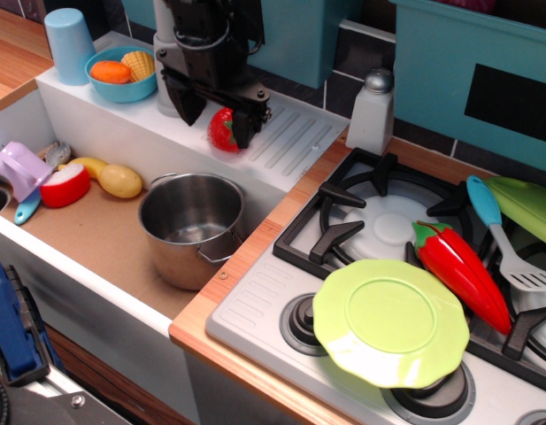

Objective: Put strawberry in pot

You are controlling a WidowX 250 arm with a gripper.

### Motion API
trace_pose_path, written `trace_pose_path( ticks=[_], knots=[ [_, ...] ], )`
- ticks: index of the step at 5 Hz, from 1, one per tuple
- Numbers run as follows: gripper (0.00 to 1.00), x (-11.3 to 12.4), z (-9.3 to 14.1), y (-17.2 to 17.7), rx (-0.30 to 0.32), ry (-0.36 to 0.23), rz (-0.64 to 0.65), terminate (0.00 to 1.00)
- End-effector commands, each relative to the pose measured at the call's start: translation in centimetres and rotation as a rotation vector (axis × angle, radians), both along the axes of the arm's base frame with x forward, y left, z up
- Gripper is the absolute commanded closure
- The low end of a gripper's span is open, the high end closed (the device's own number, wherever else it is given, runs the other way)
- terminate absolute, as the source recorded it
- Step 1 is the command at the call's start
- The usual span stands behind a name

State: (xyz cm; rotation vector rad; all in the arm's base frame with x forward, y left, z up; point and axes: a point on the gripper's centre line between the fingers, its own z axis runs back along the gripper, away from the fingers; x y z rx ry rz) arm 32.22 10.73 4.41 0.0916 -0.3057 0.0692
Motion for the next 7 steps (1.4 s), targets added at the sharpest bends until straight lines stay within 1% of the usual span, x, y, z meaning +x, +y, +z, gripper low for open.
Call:
trace_pose_path(
  ticks=[1,3,5,7],
  knots=[
    [0.00,0.9,0.1,1.5,-0.019,-0.052,0.003,0.00],
    [0.00,1.6,-1.4,2.3,-0.035,-0.084,-0.010,0.00],
    [0.00,2.5,-1.3,2.5,-0.051,-0.090,-0.020,0.00],
    [0.00,2.6,-1.2,2.3,-0.050,-0.111,-0.007,0.00]
  ],
)
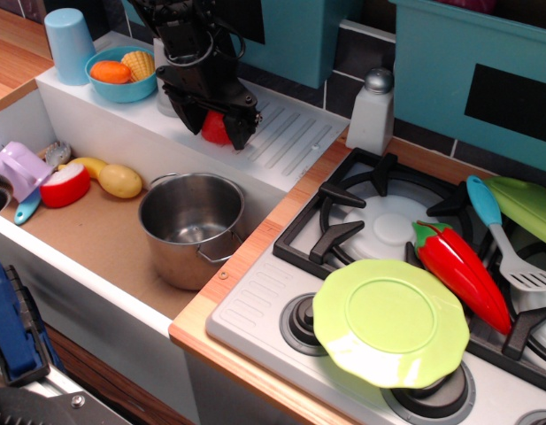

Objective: Put strawberry in pot

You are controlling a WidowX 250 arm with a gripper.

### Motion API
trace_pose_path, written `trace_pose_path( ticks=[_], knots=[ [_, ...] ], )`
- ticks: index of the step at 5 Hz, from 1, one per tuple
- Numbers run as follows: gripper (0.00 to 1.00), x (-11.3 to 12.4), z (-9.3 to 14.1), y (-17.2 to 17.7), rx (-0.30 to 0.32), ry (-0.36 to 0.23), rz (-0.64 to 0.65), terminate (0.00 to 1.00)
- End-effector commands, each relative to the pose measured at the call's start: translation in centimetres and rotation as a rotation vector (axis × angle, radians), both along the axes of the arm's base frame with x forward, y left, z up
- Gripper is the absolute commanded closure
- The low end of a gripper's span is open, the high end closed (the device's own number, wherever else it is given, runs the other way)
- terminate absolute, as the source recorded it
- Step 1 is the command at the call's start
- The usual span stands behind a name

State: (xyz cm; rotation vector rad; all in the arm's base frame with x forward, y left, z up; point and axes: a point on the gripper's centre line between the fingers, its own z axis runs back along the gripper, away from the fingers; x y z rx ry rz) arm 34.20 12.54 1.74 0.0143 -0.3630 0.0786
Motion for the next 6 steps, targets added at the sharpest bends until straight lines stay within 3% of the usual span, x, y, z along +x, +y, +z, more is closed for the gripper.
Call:
trace_pose_path(
  ticks=[1,3,4,5,6],
  knots=[
    [1.00,0.0,1.6,-0.1,0.024,-0.050,0.039,0.00],
    [1.00,-2.2,2.7,-0.6,0.021,0.019,0.136,0.00],
    [1.00,-4.0,2.9,-0.7,0.053,0.057,0.220,0.00],
    [1.00,-5.4,2.1,-0.5,0.044,0.071,0.238,0.00],
    [0.00,-6.3,1.9,-0.3,0.026,0.047,0.155,0.00]
  ],
)
